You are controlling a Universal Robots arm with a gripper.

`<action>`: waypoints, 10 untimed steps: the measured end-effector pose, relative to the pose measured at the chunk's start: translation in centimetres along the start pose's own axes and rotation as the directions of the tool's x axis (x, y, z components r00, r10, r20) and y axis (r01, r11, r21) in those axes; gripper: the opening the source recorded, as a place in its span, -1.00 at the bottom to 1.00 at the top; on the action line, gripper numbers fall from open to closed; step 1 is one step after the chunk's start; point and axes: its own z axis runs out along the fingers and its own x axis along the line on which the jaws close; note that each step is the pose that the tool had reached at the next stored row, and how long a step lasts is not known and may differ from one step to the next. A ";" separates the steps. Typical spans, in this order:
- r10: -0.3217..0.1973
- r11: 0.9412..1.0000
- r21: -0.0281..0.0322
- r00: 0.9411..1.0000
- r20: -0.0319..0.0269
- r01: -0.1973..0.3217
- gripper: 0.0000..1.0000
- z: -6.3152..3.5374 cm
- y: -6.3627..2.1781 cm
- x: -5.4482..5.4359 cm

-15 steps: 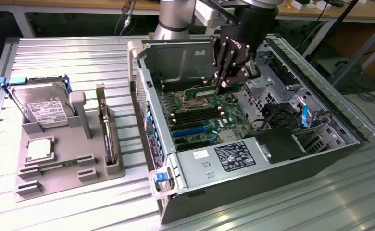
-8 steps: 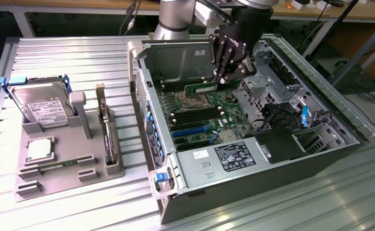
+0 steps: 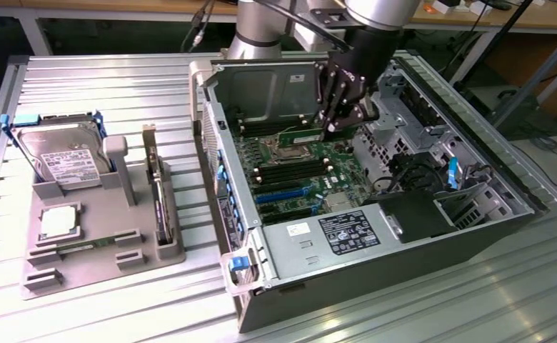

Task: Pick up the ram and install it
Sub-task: 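Pick up the ram and move it above insertion slot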

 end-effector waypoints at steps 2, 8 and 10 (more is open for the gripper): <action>0.007 1.000 -0.002 1.000 0.001 -0.007 -0.73 0.65 -0.21 -0.3; 0.035 0.999 -0.009 0.999 0.002 -0.035 -0.73 2.66 -0.98 -1.1; 0.037 0.999 -0.009 0.999 0.002 -0.037 -0.73 3.33 -1.16 -1.1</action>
